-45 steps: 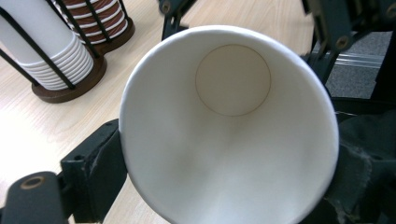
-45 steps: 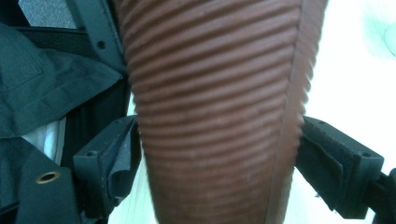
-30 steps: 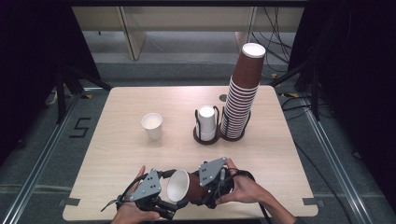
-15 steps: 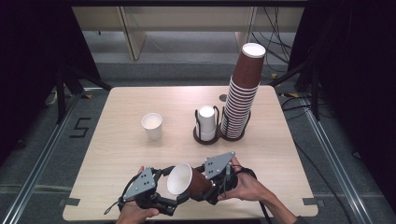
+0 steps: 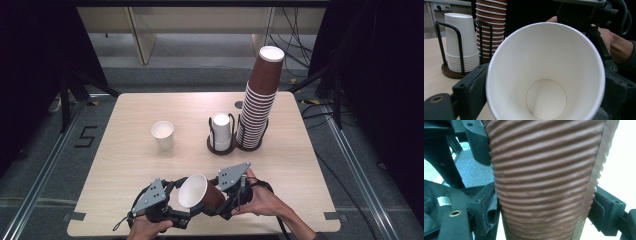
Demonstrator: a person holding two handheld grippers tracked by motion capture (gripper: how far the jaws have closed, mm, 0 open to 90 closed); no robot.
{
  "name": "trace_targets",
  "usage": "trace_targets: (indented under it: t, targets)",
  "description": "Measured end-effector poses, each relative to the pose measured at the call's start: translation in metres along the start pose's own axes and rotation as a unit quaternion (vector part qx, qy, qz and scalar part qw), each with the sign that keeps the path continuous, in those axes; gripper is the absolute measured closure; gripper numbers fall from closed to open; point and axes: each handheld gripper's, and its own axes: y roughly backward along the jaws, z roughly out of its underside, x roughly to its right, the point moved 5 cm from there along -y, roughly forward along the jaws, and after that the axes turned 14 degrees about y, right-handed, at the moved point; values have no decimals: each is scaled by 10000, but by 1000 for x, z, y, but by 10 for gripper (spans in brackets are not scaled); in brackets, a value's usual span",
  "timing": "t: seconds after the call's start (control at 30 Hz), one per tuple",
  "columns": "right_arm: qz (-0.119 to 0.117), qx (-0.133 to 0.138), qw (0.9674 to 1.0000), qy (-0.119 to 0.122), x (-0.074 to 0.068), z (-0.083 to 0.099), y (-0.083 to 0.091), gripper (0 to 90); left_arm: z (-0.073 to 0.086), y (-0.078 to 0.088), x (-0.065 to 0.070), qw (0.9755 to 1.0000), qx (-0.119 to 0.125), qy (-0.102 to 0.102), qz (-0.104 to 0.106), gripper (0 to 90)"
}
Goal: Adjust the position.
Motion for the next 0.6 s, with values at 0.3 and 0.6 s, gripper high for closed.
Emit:
trace_targets:
  t: [0.3,0.6]
  targets:
    - [109,-377,9992,52,-1,6,0,223,-3,2,0,9999,-8,-108,-77,107]
    - [86,-249,9996,80,0,7,-1,233,-2,-1,0,9998,169,-31,-75,67]
